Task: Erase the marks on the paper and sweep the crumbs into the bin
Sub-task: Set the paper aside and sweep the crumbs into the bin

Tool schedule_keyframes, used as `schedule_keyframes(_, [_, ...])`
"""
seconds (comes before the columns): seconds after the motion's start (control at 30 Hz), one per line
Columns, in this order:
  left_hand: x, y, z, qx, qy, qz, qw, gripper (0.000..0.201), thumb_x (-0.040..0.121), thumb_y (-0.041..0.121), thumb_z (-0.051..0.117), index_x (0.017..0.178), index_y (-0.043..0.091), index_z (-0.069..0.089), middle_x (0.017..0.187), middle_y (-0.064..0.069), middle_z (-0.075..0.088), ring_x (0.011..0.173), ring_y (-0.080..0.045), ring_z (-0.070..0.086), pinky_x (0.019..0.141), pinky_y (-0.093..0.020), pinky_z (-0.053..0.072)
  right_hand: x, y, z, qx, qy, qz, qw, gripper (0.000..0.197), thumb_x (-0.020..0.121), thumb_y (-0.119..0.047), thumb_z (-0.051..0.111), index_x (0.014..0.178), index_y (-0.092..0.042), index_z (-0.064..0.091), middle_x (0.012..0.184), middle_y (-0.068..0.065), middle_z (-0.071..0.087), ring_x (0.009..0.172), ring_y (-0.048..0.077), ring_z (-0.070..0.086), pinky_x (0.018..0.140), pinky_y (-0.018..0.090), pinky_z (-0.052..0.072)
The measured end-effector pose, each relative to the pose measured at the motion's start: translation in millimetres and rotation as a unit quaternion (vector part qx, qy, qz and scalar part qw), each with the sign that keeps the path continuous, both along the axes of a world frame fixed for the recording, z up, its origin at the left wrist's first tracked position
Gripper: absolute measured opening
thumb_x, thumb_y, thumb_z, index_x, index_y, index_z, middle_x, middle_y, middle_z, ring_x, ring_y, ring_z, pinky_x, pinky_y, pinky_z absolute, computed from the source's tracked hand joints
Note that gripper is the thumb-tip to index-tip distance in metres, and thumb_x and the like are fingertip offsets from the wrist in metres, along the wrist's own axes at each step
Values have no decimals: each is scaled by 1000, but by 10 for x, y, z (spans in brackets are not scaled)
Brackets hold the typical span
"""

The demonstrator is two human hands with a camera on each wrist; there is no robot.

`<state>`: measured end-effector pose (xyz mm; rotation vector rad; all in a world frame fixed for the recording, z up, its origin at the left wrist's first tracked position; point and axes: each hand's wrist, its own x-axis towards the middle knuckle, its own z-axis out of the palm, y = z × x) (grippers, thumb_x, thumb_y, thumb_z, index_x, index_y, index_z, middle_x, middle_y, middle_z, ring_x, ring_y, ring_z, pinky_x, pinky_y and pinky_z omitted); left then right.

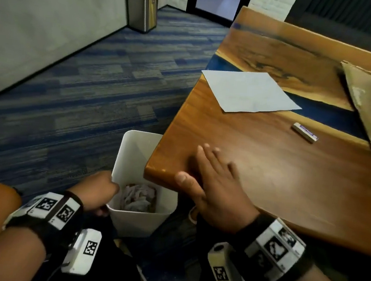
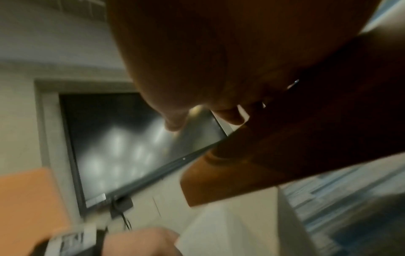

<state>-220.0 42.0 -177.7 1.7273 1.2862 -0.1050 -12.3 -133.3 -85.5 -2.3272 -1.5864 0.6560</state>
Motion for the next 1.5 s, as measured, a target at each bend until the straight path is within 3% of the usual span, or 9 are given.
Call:
schedule_keyframes(0.1, [-12, -122, 143, -27, -21, 1, 999, 26, 86, 2, 46, 92, -2, 71, 73, -29, 70, 59, -46, 69, 51, -39, 50, 227, -141, 189, 130, 132, -79, 980, 91, 85, -73, 33, 160, -29, 9, 169, -2, 12, 154, 12, 12, 126, 40, 16])
schedule_keyframes(0.23, [-72, -255, 289, -14, -34, 13, 999, 23, 90, 3, 45, 93, 4, 68, 60, -20, 67, 42, -29, 58, 44, -30, 42, 867, -583, 73, -32, -89, -203, 975, 95, 82, -83, 15, 156, -24, 21, 169, 2, 9, 155, 19, 6, 122, 57, 14])
schedule_keyframes(0.43, [-100, -335, 391, 1, -52, 27, 998, 23, 91, 6, 45, 96, 16, 65, 69, -19, 72, 46, -28, 62, 46, -32, 45, 40, -161, -168, -54, -143, -76, 985, 95, 83, -82, -5, 160, -26, 1, 169, 2, -9, 155, 27, -11, 122, 59, -2])
schedule_keyframes(0.7, [-213, -293, 439, 3, -48, 4, 999, 26, 90, 0, 45, 104, 13, 62, 61, -14, 68, 44, -30, 60, 44, -33, 44, -408, 203, 35, 208, 184, 54, 959, 64, 104, -46, 38, 160, -26, 15, 168, -7, 14, 153, 2, 10, 126, 31, 13])
schedule_keyframes(0.9, [-263, -300, 421, -16, -54, -29, 998, 24, 93, -1, 43, 105, 12, 60, 57, -13, 66, 46, -26, 60, 44, -31, 45, 428, -217, -13, 2, -69, -168, 983, 75, 96, -68, 26, 159, -27, 18, 170, 0, 6, 155, 22, 5, 123, 57, 8])
schedule_keyframes(1.03, [-328, -298, 401, -29, -58, -29, 997, 23, 95, -1, 44, 107, 12, 59, 62, -16, 68, 48, -27, 60, 44, -32, 45, -131, 138, -214, -40, -134, -47, 989, 87, 90, -78, 7, 160, -26, 6, 169, 4, -8, 155, 31, -12, 120, 61, -4])
schedule_keyframes(1.17, [-352, -310, 392, -43, -78, -9, 996, 19, 94, 3, 48, 106, 12, 60, 63, -21, 68, 47, -29, 58, 43, -30, 43, -594, 403, -27, 105, 115, 130, 979, 66, 101, -59, 31, 158, -28, 23, 167, -6, 16, 155, 11, 9, 126, 50, 6])
schedule_keyframes(1.3, [-375, -313, 349, -61, -97, 10, 993, 19, 91, 9, 51, 106, 18, 59, 63, -15, 70, 47, -26, 57, 43, -29, 43, 1, 36, 185, 193, 200, -18, 960, 80, 89, -74, 37, 158, -35, 24, 151, -9, 43, 144, 16, 40, 120, 43, 32])
schedule_keyframes(1.5, [-415, -274, 219, -72, -82, 8, 994, 23, 97, -1, 44, 106, 15, 58, 60, -11, 68, 48, -25, 57, 43, -29, 44, 995, -797, 76, -62, -46, -272, 959, 109, 71, -89, 13, 158, -23, 19, 169, 1, 7, 155, 20, 4, 124, 51, 10])
